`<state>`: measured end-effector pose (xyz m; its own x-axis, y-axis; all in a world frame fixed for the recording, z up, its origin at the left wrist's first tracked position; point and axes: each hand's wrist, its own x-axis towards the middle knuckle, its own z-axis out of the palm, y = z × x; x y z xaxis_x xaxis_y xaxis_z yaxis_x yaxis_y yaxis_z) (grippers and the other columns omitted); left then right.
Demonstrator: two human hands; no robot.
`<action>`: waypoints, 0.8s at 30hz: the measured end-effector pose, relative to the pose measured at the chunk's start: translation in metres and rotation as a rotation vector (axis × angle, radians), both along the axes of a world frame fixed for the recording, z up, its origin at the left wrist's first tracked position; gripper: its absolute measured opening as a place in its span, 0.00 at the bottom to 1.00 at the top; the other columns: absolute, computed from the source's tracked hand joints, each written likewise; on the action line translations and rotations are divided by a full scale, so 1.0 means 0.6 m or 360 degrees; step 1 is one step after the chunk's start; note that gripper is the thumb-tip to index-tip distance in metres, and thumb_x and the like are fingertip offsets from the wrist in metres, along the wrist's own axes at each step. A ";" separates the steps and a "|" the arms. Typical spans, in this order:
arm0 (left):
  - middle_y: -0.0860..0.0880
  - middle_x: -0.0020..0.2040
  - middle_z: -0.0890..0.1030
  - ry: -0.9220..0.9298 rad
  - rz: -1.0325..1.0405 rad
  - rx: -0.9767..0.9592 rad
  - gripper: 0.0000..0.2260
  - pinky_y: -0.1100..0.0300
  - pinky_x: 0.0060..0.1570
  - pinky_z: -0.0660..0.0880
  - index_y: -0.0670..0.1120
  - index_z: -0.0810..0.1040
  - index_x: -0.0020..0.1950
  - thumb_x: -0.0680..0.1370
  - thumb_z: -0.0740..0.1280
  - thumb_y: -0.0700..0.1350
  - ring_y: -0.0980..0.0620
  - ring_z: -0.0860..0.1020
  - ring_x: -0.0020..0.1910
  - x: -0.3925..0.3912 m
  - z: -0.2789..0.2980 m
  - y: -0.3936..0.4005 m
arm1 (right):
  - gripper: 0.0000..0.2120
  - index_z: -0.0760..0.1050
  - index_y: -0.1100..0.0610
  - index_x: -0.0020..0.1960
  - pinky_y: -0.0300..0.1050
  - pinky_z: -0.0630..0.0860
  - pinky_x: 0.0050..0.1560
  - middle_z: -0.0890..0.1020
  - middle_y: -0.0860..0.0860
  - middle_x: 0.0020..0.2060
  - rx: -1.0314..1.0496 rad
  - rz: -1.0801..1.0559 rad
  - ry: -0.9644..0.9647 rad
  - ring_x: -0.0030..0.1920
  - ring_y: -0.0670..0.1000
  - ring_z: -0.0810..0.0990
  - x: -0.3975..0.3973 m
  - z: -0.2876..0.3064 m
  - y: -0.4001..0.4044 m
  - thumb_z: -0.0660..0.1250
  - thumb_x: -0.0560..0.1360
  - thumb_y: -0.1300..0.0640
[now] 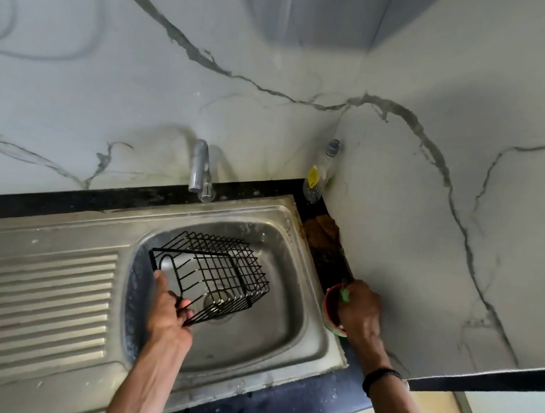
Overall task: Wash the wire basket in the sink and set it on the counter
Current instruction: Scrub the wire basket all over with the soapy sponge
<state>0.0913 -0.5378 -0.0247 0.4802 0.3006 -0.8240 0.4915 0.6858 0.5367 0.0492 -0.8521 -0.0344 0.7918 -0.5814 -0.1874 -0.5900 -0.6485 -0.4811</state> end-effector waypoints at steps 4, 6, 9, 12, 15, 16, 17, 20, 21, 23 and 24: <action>0.53 0.31 0.69 -0.0060 -0.0003 -0.0169 0.20 0.62 0.28 0.61 0.51 0.71 0.36 0.73 0.71 0.65 0.56 0.61 0.24 -0.010 -0.018 0.037 | 0.10 0.82 0.54 0.51 0.48 0.81 0.43 0.87 0.56 0.44 -0.0026 -0.0033 -0.0349 0.44 0.59 0.85 -0.004 0.054 0.045 0.72 0.71 0.62; 0.54 0.31 0.69 -0.0111 -0.0024 -0.0209 0.20 0.63 0.24 0.61 0.50 0.69 0.35 0.72 0.71 0.64 0.57 0.61 0.22 -0.019 -0.024 0.050 | 0.13 0.84 0.51 0.52 0.38 0.79 0.45 0.88 0.49 0.46 0.0019 0.0198 -0.0552 0.44 0.50 0.84 0.022 0.073 0.101 0.72 0.72 0.65; 0.54 0.31 0.69 -0.0156 -0.0076 -0.0268 0.19 0.64 0.21 0.64 0.50 0.70 0.35 0.70 0.71 0.62 0.57 0.62 0.21 -0.033 -0.024 0.058 | 0.14 0.85 0.50 0.53 0.22 0.73 0.44 0.86 0.43 0.49 0.0187 0.0560 -0.0622 0.42 0.38 0.81 0.078 0.053 0.189 0.70 0.76 0.67; 0.53 0.30 0.69 -0.0197 -0.0111 -0.0312 0.20 0.63 0.22 0.64 0.50 0.69 0.35 0.73 0.70 0.62 0.57 0.62 0.21 -0.037 -0.019 0.059 | 0.14 0.82 0.50 0.57 0.28 0.80 0.44 0.86 0.48 0.52 0.0275 0.0568 -0.0523 0.43 0.39 0.83 0.113 0.023 0.254 0.66 0.80 0.65; 0.53 0.30 0.66 -0.0268 -0.0134 -0.0315 0.20 0.64 0.20 0.62 0.49 0.69 0.35 0.76 0.69 0.62 0.57 0.60 0.20 -0.024 -0.018 0.066 | 0.14 0.82 0.53 0.61 0.20 0.73 0.50 0.84 0.53 0.57 0.0288 0.0555 -0.0608 0.51 0.41 0.80 0.107 0.022 0.309 0.66 0.80 0.66; 0.53 0.31 0.65 -0.0292 -0.0150 -0.0301 0.20 0.64 0.19 0.63 0.49 0.69 0.36 0.76 0.69 0.62 0.57 0.60 0.21 -0.018 -0.019 0.066 | 0.15 0.82 0.52 0.62 0.23 0.75 0.52 0.83 0.53 0.58 0.0304 0.0610 -0.0666 0.51 0.41 0.81 0.097 0.027 0.328 0.66 0.80 0.66; 0.53 0.31 0.63 -0.0312 -0.0176 -0.0279 0.19 0.64 0.19 0.63 0.49 0.70 0.36 0.76 0.69 0.62 0.58 0.60 0.21 -0.013 -0.020 0.064 | 0.15 0.81 0.51 0.62 0.28 0.78 0.51 0.83 0.52 0.58 0.0349 0.0682 -0.0729 0.49 0.40 0.81 0.083 0.030 0.345 0.66 0.80 0.65; 0.52 0.30 0.62 -0.0368 -0.0238 -0.0265 0.19 0.64 0.19 0.62 0.49 0.69 0.36 0.74 0.70 0.62 0.57 0.60 0.21 -0.002 -0.026 0.060 | 0.18 0.82 0.48 0.60 0.32 0.78 0.51 0.80 0.48 0.56 0.0368 0.0945 -0.0879 0.52 0.41 0.80 0.050 0.042 0.388 0.66 0.79 0.67; 0.52 0.29 0.62 -0.0367 -0.0249 -0.0291 0.20 0.63 0.18 0.61 0.49 0.68 0.35 0.73 0.70 0.62 0.57 0.60 0.21 -0.001 -0.026 0.059 | 0.19 0.82 0.48 0.60 0.33 0.76 0.53 0.79 0.47 0.56 0.0307 0.1010 -0.0893 0.55 0.42 0.78 0.044 0.038 0.388 0.66 0.79 0.68; 0.52 0.28 0.62 -0.0349 -0.0244 -0.0363 0.20 0.64 0.18 0.61 0.49 0.68 0.34 0.73 0.70 0.61 0.57 0.60 0.19 0.003 -0.026 0.062 | 0.20 0.81 0.47 0.62 0.35 0.77 0.54 0.78 0.49 0.59 0.0184 0.1111 -0.0902 0.58 0.47 0.76 0.046 0.024 0.368 0.65 0.78 0.68; 0.52 0.28 0.63 -0.0346 -0.0229 -0.0390 0.20 0.64 0.17 0.61 0.49 0.67 0.34 0.73 0.70 0.61 0.57 0.60 0.19 0.005 -0.026 0.066 | 0.20 0.81 0.47 0.63 0.36 0.78 0.53 0.77 0.50 0.60 0.0108 0.1130 -0.0893 0.58 0.49 0.75 0.051 0.011 0.346 0.64 0.79 0.67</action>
<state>0.0941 -0.4982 -0.0403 0.6755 0.0233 -0.7370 0.4848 0.7390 0.4678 0.0799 -0.6444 -0.0276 0.9451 0.0769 0.3177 0.2704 -0.7302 -0.6275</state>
